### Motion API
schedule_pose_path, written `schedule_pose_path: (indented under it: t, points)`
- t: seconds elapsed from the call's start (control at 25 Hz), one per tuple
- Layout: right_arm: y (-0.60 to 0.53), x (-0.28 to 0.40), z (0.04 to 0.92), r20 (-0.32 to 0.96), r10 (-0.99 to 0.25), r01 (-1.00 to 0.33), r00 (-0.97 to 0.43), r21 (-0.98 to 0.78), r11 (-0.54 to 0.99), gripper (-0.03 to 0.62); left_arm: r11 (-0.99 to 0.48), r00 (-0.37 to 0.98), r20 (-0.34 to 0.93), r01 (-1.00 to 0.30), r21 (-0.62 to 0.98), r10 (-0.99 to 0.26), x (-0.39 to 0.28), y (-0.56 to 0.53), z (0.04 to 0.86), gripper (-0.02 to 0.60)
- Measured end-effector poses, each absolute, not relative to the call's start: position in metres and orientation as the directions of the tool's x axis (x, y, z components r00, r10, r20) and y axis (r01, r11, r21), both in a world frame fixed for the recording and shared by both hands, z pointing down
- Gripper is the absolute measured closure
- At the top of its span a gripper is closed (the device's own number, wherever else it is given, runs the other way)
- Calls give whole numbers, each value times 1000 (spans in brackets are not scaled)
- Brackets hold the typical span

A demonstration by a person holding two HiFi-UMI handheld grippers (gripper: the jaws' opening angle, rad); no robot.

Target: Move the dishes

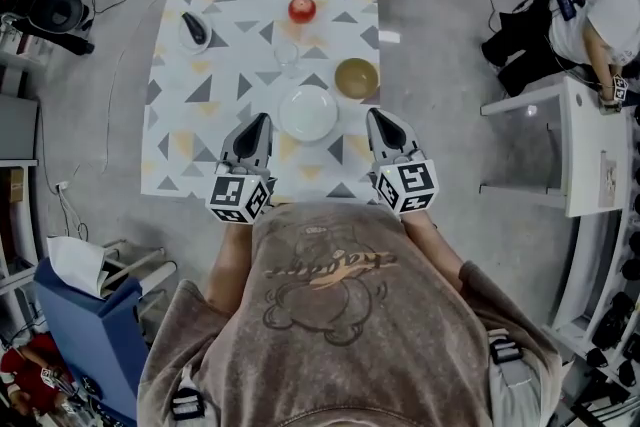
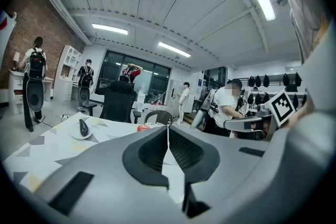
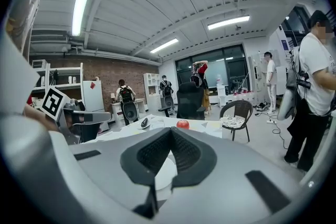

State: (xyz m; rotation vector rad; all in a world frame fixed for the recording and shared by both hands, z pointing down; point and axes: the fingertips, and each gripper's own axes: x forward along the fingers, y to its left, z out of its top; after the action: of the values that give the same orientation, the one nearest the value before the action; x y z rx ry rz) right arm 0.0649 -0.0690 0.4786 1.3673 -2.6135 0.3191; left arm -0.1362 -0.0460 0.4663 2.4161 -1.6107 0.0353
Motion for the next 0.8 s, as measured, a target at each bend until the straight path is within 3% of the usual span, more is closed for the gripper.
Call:
schedule_pose_path:
  t: [0.8]
  points:
    - [-71,78,478,250,-806,-842,-537,-113,527,596,-370,402,153,-907,202,-903,-134,-53,458,558]
